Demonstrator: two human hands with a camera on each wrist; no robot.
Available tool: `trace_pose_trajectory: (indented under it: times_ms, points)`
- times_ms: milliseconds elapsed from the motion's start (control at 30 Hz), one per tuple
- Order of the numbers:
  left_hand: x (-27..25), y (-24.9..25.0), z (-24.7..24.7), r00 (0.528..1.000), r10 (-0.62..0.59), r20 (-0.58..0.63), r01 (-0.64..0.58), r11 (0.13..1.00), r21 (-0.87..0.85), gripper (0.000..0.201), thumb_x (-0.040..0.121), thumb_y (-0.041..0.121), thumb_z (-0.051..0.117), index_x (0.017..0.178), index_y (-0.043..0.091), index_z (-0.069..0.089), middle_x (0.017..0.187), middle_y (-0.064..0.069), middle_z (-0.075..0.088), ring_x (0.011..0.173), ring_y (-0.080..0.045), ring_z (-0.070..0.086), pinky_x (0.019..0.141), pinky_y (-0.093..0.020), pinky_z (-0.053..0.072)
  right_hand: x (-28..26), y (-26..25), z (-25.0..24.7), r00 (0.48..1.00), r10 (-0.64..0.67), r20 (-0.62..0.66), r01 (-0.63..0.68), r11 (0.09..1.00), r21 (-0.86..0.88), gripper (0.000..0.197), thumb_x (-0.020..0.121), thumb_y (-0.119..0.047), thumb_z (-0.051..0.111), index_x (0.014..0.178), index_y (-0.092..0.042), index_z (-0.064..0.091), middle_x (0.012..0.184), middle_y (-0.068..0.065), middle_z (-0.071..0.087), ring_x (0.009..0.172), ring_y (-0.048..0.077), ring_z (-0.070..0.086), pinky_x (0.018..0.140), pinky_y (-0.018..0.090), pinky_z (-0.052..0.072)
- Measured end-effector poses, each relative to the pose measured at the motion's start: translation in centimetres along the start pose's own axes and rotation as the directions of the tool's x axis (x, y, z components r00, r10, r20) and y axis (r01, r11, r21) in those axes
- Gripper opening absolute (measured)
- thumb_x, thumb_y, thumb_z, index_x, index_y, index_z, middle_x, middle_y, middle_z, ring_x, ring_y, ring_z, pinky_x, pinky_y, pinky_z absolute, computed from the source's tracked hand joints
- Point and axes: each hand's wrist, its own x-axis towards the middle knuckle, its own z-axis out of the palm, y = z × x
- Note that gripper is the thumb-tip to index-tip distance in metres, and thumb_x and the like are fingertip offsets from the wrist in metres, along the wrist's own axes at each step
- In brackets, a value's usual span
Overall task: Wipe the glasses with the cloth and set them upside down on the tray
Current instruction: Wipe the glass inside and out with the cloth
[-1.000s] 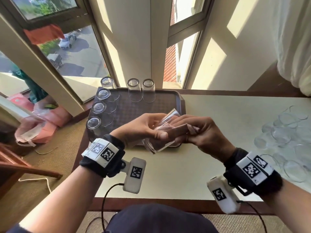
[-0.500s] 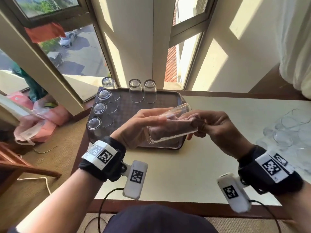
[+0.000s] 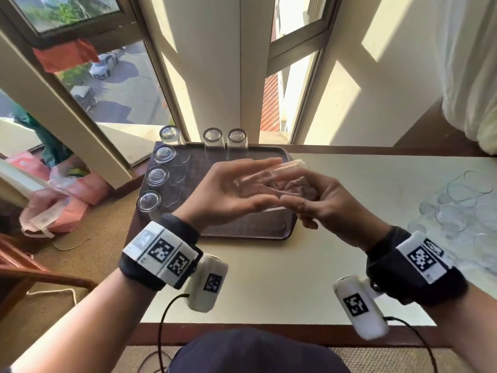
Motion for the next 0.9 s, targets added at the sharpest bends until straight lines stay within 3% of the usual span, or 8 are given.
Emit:
trace_pose_trajectory:
  times_ms: [133,300,433,567,667,733,800,900]
  points:
    - [0.0,-1.0,0.6,0.961,0.278,0.006,-0.264,0.905,0.333,0.076,0.076,0.028,0.085,0.139,0.0,0.055,0.124,-0.012,0.069,0.11,-0.017,0.069,0.097,-0.025,0.053,-0.1,1.2,0.0,0.985,0.044,-0.166,-0.017,0.987,0.158,0.027,0.075,-0.01,0.074,0.102,-0.006,0.07,0.071,-0.002,0.071,0.047,0.004,0.053,0.04,0.018,0.039]
    - [-0.2,-1.5,2.0,0.953,-0.302,-0.038,0.246,0.837,-0.489,0.091,0.064,0.053,0.088,0.136,0.007,0.057,0.114,-0.007,0.073,0.087,-0.017,0.074,0.071,-0.026,0.06,0.6,0.6,0.0,0.928,-0.307,-0.211,0.281,0.948,-0.147,0.046,0.076,0.0,0.075,0.12,0.001,0.062,0.107,0.013,0.069,0.086,0.004,0.067,0.072,0.015,0.053]
    - [-0.5,-1.1,3.2,0.902,-0.413,-0.125,0.208,0.67,-0.713,0.083,0.059,0.055,0.09,0.117,0.002,0.062,0.088,-0.003,0.074,0.062,-0.012,0.067,0.046,-0.017,0.044,1.0,-0.3,0.3,0.959,-0.264,-0.1,0.236,0.944,-0.23,0.035,0.086,-0.004,0.07,0.12,-0.002,0.063,0.107,0.003,0.07,0.097,0.006,0.068,0.081,0.017,0.054]
    - [-1.2,-1.1,1.6,0.95,0.142,-0.277,-0.153,0.988,-0.019,0.066,0.066,0.031,0.09,0.121,0.008,0.06,0.11,-0.004,0.074,0.096,-0.015,0.073,0.08,-0.026,0.059,0.2,-0.1,0.3,0.998,0.061,-0.01,-0.059,0.982,0.179,0.031,0.088,-0.017,0.073,0.116,-0.004,0.064,0.064,-0.012,0.06,0.051,0.002,0.049,0.046,0.015,0.041]
    - [-1.0,-1.6,0.4,0.912,0.399,-0.094,-0.338,0.863,0.375,0.066,0.069,0.032,0.089,0.124,0.014,0.057,0.119,-0.003,0.068,0.107,-0.01,0.067,0.095,-0.022,0.053,0.0,0.9,-0.2,0.995,0.093,-0.032,-0.084,0.97,0.23,0.049,0.07,-0.05,0.084,0.107,-0.019,0.075,0.059,-0.004,0.051,0.05,0.01,0.042,0.044,0.021,0.038]
    - [-0.7,-1.5,0.2,0.983,0.129,-0.127,-0.127,0.992,0.028,0.074,0.065,0.032,0.091,0.127,0.018,0.053,0.124,-0.005,0.068,0.105,-0.016,0.07,0.089,-0.029,0.057,0.3,0.9,0.0,0.989,-0.058,-0.134,0.068,0.995,0.074,0.04,0.08,-0.039,0.078,0.11,-0.014,0.075,0.075,0.007,0.067,0.058,0.012,0.053,0.051,0.022,0.046]
    - [-0.7,-0.9,0.5,0.97,-0.24,-0.038,0.189,0.844,-0.502,0.077,0.057,0.043,0.094,0.123,0.024,0.061,0.113,-0.004,0.072,0.079,-0.02,0.069,0.061,-0.027,0.057,0.8,0.3,0.2,0.953,-0.267,-0.146,0.243,0.956,-0.166,0.031,0.085,-0.017,0.07,0.113,-0.005,0.07,0.104,0.019,0.071,0.087,0.016,0.067,0.075,0.024,0.054]
    - [-0.7,-0.6,0.6,0.932,-0.358,-0.056,0.246,0.739,-0.627,0.066,0.055,0.046,0.095,0.112,0.021,0.072,0.099,-0.004,0.074,0.07,-0.017,0.064,0.045,-0.021,0.048,1.3,-0.3,0.8,0.951,-0.302,-0.072,0.279,0.933,-0.227,0.032,0.087,-0.011,0.067,0.118,-0.003,0.064,0.109,0.012,0.069,0.095,0.01,0.068,0.08,0.019,0.053]
